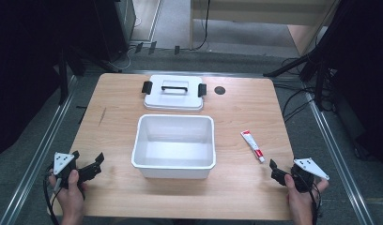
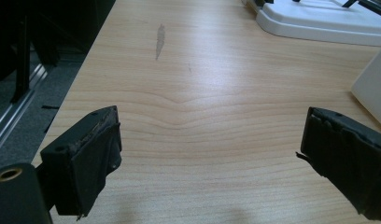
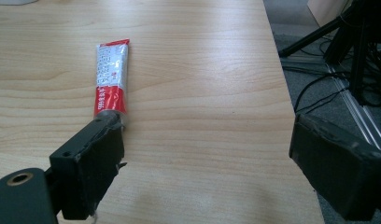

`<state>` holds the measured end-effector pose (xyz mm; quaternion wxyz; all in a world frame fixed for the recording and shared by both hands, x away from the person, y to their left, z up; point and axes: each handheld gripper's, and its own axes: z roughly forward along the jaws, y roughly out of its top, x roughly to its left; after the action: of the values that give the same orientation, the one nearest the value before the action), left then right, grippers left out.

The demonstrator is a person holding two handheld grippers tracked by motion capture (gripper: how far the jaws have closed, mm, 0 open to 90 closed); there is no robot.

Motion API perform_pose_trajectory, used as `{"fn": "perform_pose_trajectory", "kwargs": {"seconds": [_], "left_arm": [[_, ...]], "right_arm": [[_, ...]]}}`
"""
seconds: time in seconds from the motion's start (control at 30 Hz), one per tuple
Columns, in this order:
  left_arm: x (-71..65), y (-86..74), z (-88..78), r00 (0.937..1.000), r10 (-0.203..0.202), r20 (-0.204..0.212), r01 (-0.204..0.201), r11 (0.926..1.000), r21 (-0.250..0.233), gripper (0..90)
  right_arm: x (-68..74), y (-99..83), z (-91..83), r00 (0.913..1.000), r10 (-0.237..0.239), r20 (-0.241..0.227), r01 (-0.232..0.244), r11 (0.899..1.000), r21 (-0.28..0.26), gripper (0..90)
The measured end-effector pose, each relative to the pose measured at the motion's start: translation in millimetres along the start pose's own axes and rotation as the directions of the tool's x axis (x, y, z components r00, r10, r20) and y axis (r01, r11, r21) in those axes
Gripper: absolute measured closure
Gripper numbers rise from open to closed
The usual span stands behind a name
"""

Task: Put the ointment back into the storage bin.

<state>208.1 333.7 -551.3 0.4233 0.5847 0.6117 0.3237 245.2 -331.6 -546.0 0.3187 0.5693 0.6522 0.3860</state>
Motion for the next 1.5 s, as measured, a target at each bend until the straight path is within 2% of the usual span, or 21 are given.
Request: {"fn": "perform_pose_trajectory", "kwargs": {"seconds": [0.23,0.43,0.53,0.57,0.6,0.67,0.8,0.87,0.93,1.0,1.03,1.07,1.17,1.2,1.23,1.27,1.33,1.37,1.4,1.43,1.5], "left_arm": [[0.4,0.0,0.1,1.0000,-0.002,0.001,0.002,1.0000,-0.003,5.7],[0.9,-0.4,-0.7,0.9999,-0.010,0.008,0.010,0.9999,-0.005,5.7],[1.7,-0.4,-0.6,0.9998,-0.013,0.012,0.013,0.9999,-0.007,5.7],[1.8,-0.3,-0.8,0.9998,-0.013,0.012,0.013,0.9999,-0.005,5.7],[2.0,-0.4,-0.9,0.9998,-0.016,0.013,0.016,0.9999,-0.006,5.7],[2.2,-0.4,-1.1,0.9997,-0.017,0.014,0.018,0.9998,-0.004,5.6],[2.8,-0.6,-1.2,0.9996,-0.022,0.018,0.022,0.9997,-0.004,5.7],[2.5,-0.5,-1.3,0.9997,-0.019,0.015,0.019,0.9998,-0.001,5.7],[2.0,-0.6,-1.1,0.9997,-0.018,0.014,0.018,0.9998,-0.003,5.7],[1.8,-0.6,-1.0,0.9998,-0.017,0.012,0.017,0.9998,-0.004,5.7],[1.8,-0.6,-1.0,0.9998,-0.017,0.012,0.017,0.9998,-0.004,5.7],[1.6,-0.6,-1.0,0.9998,-0.017,0.012,0.017,0.9999,-0.003,5.7],[1.3,-0.6,-1.1,0.9999,-0.014,0.010,0.014,0.9999,-0.004,5.7],[1.3,-0.6,-1.1,0.9999,-0.014,0.010,0.014,0.9999,-0.003,5.7],[1.3,-0.6,-1.1,0.9999,-0.014,0.010,0.014,0.9999,-0.003,5.7],[1.1,-0.6,-0.8,0.9999,-0.011,0.010,0.011,0.9999,-0.003,5.7],[1.0,-0.4,-0.8,0.9999,-0.008,0.010,0.008,1.0000,0.000,5.7],[1.0,-0.4,-0.8,0.9999,-0.008,0.010,0.008,1.0000,0.000,5.7],[0.8,-0.5,-0.8,0.9999,-0.006,0.009,0.006,1.0000,-0.001,5.7],[0.8,-0.5,-0.8,0.9999,-0.006,0.009,0.006,1.0000,-0.001,5.7],[0.8,-0.5,-0.9,0.9999,-0.006,0.010,0.006,1.0000,0.000,5.7]], "right_arm": [[2.6,1.1,2.9,0.9990,-0.042,-0.013,0.042,0.999,0.034,11.2],[11.7,11.6,1.3,0.9923,-0.091,-0.083,0.099,0.990,0.099,12.8],[18.6,27.2,0.8,0.9822,-0.136,-0.129,0.157,0.972,0.172,12.9],[18.6,27.2,0.8,0.9822,-0.136,-0.129,0.157,0.972,0.172,12.9],[21.5,36.2,2.1,0.9764,-0.156,-0.149,0.188,0.954,0.234,13.1],[24.1,45.0,3.6,0.9684,-0.184,-0.169,0.226,0.933,0.281,13.1],[31.1,69.7,7.4,0.9481,-0.241,-0.208,0.306,0.870,0.386,13.1],[32.5,79.7,12.4,0.9474,-0.230,-0.223,0.309,0.841,0.445,13.0],[36.0,90.5,20.3,0.9518,-0.209,-0.224,0.299,0.797,0.525,13.0],[41.1,97.6,27.6,0.9496,-0.217,-0.226,0.310,0.749,0.585,13.3],[41.1,97.6,27.6,0.9496,-0.217,-0.226,0.310,0.749,0.585,13.3],[46.4,103.6,35.9,0.9498,-0.216,-0.226,0.312,0.702,0.640,14.5],[52.1,108.4,46.0,0.9439,-0.235,-0.233,0.330,0.653,0.682,21.5],[53.9,109.9,49.6,0.9421,-0.241,-0.233,0.335,0.638,0.693,24.9],[53.9,109.9,49.6,0.9421,-0.241,-0.233,0.335,0.638,0.693,24.9],[55.8,113.0,57.6,0.9447,-0.232,-0.232,0.327,0.617,0.716,30.5],[57.4,116.2,64.8,0.9498,-0.202,-0.238,0.313,0.603,0.734,34.5],[57.4,116.2,64.8,0.9498,-0.202,-0.238,0.313,0.603,0.734,34.5],[59.5,119.4,72.4,0.9536,-0.180,-0.242,0.301,0.581,0.756,38.2],[59.5,119.4,72.4,0.9536,-0.180,-0.242,0.301,0.581,0.756,38.2],[63.3,121.9,81.5,0.9494,-0.201,-0.241,0.313,0.550,0.774,42.9]]}}
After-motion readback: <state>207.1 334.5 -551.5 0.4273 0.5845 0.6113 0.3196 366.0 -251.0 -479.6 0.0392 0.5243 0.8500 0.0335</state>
